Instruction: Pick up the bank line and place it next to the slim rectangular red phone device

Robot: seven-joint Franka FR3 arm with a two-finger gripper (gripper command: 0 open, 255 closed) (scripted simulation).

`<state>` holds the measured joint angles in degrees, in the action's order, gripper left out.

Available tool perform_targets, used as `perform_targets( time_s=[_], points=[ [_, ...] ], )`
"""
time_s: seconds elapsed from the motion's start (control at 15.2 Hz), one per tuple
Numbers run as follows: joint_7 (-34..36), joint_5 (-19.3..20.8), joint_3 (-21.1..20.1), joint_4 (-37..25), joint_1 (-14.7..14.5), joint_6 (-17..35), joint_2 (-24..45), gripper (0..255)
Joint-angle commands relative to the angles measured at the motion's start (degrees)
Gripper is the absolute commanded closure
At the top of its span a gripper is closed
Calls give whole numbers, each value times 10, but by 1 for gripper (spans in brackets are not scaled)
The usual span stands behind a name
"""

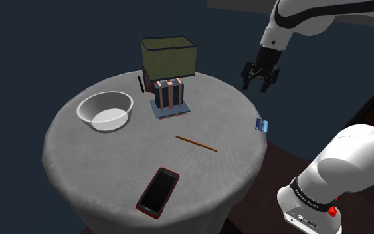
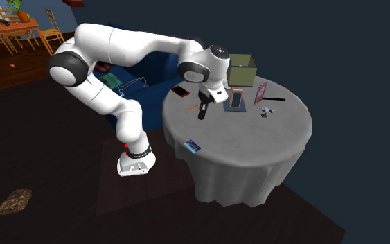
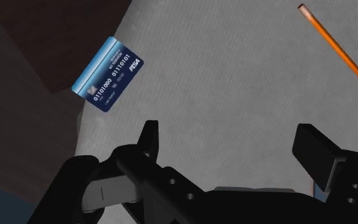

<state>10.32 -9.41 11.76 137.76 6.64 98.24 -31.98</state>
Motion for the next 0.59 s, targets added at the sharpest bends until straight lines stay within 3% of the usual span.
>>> perform_targets(
  time_s=[0.0, 0.53],
  points=[
    [5, -2, 18, 14, 14, 2, 20, 0],
    [29, -14, 78, 78, 64, 20, 98, 0]
  ],
)
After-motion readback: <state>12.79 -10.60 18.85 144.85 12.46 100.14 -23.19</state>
